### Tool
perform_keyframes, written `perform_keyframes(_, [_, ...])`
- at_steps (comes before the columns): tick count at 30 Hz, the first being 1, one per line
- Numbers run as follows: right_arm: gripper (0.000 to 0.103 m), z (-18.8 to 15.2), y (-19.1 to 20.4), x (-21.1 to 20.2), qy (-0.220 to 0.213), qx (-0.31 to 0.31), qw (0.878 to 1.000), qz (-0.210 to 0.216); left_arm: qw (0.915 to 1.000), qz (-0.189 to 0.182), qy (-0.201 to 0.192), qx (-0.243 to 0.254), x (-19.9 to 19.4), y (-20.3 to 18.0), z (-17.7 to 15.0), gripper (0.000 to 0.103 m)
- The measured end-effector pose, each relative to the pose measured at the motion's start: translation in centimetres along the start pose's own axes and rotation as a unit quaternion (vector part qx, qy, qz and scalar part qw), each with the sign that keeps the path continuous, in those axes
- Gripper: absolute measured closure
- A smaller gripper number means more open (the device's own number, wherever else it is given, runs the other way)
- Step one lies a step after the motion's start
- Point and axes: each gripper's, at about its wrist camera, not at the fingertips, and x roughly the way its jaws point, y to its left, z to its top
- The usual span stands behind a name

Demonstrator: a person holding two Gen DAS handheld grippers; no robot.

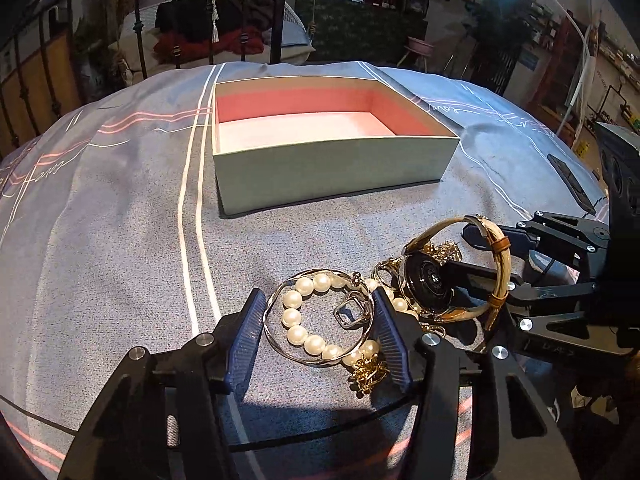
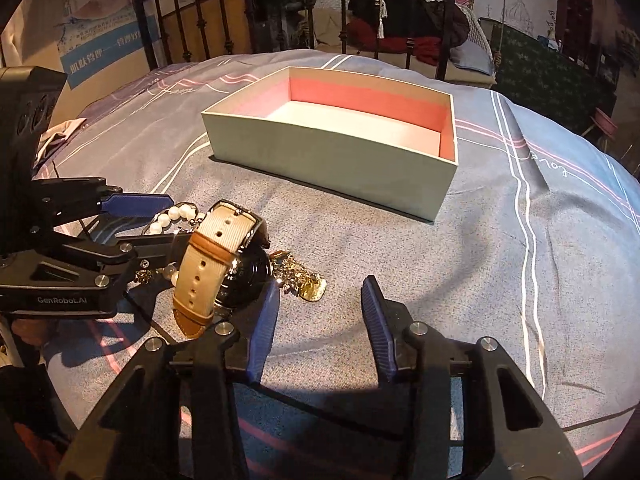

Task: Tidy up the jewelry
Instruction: 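Move the left tool toward the silver bangle while the right tool approaches the gold charm, then grasp the silver wire bangle with the left tool while the right grasps a gold charm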

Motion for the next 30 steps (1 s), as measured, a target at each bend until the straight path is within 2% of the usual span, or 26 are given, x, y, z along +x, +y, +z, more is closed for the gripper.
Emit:
perform_keyframes(7, [0.069,0.8,0.6,0.6,0.008,-0.029,1.0,0.001,1.0,-0.003,0.0,-0.002,0.5,-0.1,0.5,0.049])
perform_keyframes(12, [0.087,0.6,1.1,0.4,0.006,-0.034,0.999,0.011,0.9999,-0.012,-0.006,-0.011,0.5,0.1,0.8,0.05])
perform_keyframes(20, [0.087,0.1,1.0,-0.6,-0.011,-0.023,1.0,0.013,0.9995,-0.009,-0.023,-0.02,-0.8,-0.1,0.9,0.05])
perform_keyframes(30, [0.087,-0.2,0.3,-4.3,-0.096,-0.015,0.995,0.016,0.9984,-0.003,-0.057,-0.001,-2.8,-1.8,2.0,0.05])
